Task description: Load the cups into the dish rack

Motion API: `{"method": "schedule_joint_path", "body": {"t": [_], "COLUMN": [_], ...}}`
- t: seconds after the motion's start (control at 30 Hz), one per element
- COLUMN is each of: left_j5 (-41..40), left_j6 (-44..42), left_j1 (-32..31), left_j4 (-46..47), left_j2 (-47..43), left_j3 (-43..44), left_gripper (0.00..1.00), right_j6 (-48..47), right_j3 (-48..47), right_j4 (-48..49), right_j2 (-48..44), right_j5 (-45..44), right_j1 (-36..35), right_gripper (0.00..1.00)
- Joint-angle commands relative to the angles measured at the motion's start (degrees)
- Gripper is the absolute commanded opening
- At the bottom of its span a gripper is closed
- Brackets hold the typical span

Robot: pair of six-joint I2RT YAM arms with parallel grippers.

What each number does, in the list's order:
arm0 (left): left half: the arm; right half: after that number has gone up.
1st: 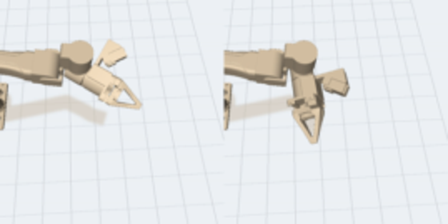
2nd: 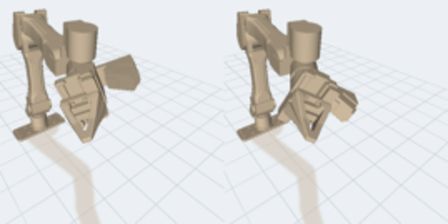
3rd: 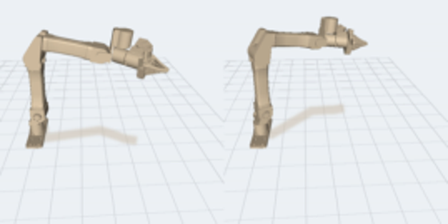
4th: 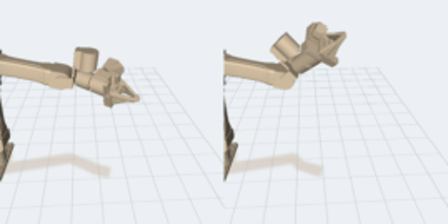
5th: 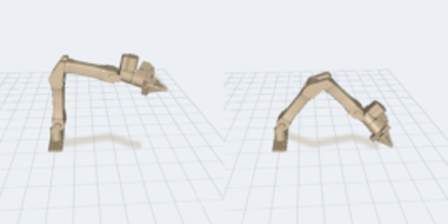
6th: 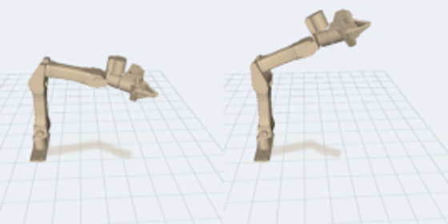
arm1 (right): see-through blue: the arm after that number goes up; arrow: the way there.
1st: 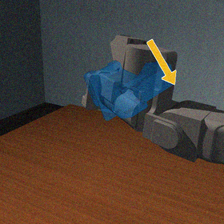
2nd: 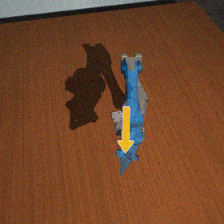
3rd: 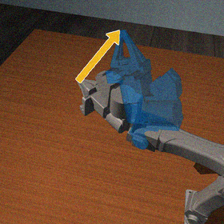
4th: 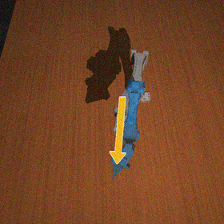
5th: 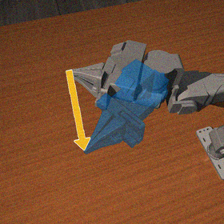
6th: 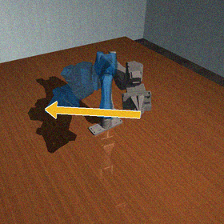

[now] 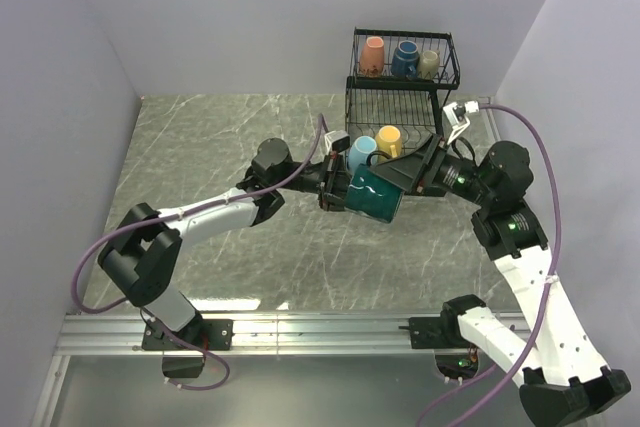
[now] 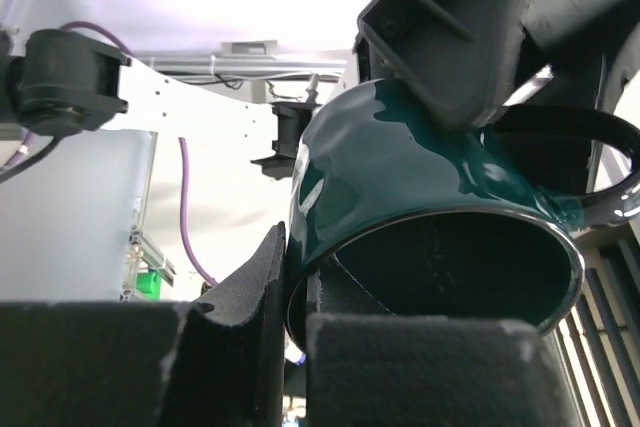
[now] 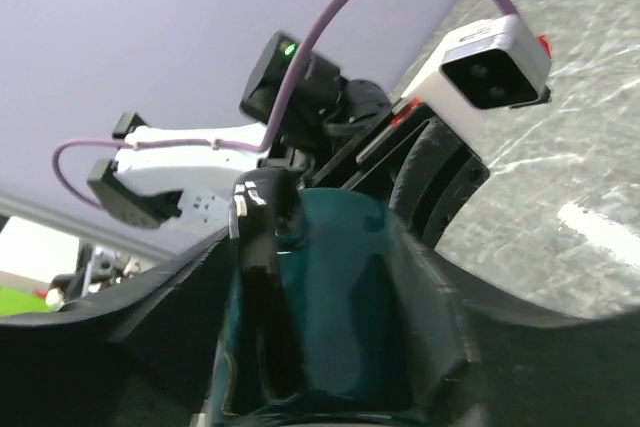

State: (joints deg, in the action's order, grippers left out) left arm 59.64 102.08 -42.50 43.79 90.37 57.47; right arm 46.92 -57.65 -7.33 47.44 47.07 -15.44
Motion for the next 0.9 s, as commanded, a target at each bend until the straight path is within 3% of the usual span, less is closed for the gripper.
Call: {"method": "schedule_joint_path", "body": {"t": [0.0,0.17,0.27,0.3,0.47,0.6,0.67,0.77,0.87], "left_j5": [-2.59,-2.16,-1.02,-0.84,-1.36,-3.55,-5.14,-6.29,-6.46], "left_j6": [8.04,8.4,5.33,4.8,7.25,4.98,2.08,-0.21,-2.93], "left_j1": [0.05,-0.74,-1.18,-1.18,-1.18,-0.83,-0.04,1.01,1.98], "left_j4": [14.82,13.96,8.43,7.2,10.0,3.87,0.35,-4.06,-8.09], "left_j2": [0.77,1.48,1.39,1.13,1.3,0.43,-0.8,-2.3,-3.96], "left_j3": [0.8,1.85,2.82,2.65,-0.07,-1.31,-2.71,-4.03,-4.56], "left_gripper": [0.0,0.0,0.01,0.0,0.0,0.04,0.11,0.33,0.41], "right_j6": [-1.82,-4.37,-6.13,-7.35,-9.74,-9.56,-9.74,-11.23,-12.37], "right_j3": [-3.17,-3.61,-5.01,-5.45,-6.86,-6.69,-7.21,-8.71,-10.11], "right_j4": [-0.04,-2.51,-4.35,-5.05,-7.78,-8.4,-9.71,-12.78,-15.42], "right_j2": [0.28,0.02,0.63,1.07,1.25,0.64,0.64,0.81,1.07], "right_j5": [-1.01,-3.21,-3.39,-3.3,-3.47,-4.53,-5.23,-6.81,-7.51], "right_j1": [-0.2,-0.38,-0.38,-0.47,-0.73,-0.64,-0.73,-0.73,-0.73], "right_gripper": [0.58,0.37,0.14,0.0,0.0,0.0,0.0,0.0,0.0]}}
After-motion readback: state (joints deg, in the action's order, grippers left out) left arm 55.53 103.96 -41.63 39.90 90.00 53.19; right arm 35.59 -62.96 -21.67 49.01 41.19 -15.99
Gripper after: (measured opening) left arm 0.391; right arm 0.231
